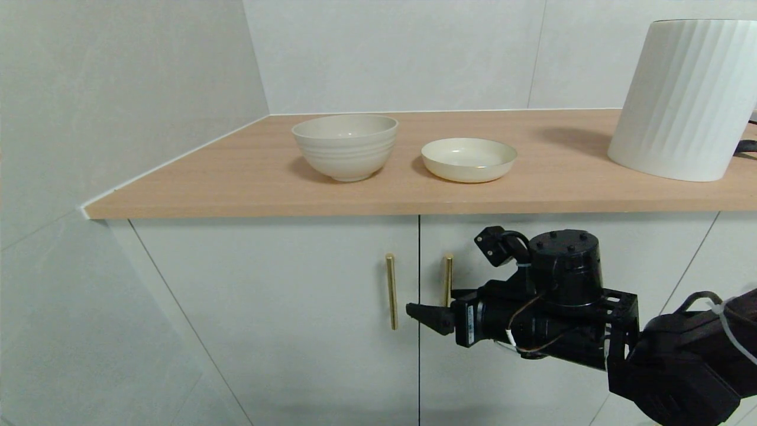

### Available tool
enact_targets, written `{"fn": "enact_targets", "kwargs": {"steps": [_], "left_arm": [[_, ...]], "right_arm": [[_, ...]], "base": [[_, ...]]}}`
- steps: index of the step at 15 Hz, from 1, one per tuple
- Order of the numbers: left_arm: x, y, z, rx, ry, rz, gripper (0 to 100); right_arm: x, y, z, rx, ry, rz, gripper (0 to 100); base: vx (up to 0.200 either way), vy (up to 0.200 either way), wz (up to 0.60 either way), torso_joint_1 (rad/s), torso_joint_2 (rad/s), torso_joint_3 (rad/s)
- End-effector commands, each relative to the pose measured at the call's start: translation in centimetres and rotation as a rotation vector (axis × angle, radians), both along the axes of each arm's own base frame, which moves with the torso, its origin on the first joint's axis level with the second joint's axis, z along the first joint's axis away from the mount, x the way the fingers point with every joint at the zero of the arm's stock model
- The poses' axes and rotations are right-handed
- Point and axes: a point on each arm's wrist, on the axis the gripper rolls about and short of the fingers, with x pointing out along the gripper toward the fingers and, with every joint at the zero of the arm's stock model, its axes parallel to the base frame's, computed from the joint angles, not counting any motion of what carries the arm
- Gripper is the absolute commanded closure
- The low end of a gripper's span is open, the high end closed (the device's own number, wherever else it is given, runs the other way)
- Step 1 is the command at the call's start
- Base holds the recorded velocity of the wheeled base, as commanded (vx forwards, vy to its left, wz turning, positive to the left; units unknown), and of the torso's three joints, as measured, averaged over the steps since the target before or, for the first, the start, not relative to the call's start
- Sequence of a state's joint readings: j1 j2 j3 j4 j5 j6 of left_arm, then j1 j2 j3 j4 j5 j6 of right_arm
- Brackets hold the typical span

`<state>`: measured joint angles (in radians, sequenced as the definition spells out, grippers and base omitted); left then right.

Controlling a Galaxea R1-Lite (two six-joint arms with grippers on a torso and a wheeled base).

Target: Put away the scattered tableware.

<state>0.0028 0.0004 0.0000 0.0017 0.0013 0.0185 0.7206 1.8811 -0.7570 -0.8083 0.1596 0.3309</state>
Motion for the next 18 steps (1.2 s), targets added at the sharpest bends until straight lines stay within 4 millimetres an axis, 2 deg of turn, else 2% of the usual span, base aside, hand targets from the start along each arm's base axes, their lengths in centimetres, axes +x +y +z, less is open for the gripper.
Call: {"fn": "enact_targets", "kwargs": {"steps": [1, 12, 14, 16, 18], "left_arm": [[0.0, 0.0, 0.0, 0.000, -0.001, 0.001, 0], [0.0, 0.0, 0.0, -0.002, 0.001, 0.001, 0], [0.0, 0.0, 0.0, 0.000, -0.001, 0.001, 0], [0.0, 0.0, 0.0, 0.000, 0.001, 0.001, 0], [0.0, 0.0, 0.0, -0.002, -0.001, 0.001, 0]], "right_arm": [[0.0, 0.3, -0.4, 0.000, 0.017, 0.006, 0], [-1.0, 1.8, -0.5, 0.058, 0.036, 0.041, 0], [-1.4, 1.4, -0.1, 0.065, 0.036, 0.046, 0], [-2.3, 0.6, 1.1, 0.088, 0.014, 0.053, 0], [-3.0, -0.1, 1.2, 0.085, 0.017, 0.058, 0]], "base": [[0.000, 0.000, 0.00, 0.000, 0.00, 0.000], [0.000, 0.000, 0.00, 0.000, 0.00, 0.000], [0.000, 0.000, 0.00, 0.000, 0.00, 0.000], [0.000, 0.000, 0.00, 0.000, 0.00, 0.000], [0.000, 0.000, 0.00, 0.000, 0.00, 0.000]]}}
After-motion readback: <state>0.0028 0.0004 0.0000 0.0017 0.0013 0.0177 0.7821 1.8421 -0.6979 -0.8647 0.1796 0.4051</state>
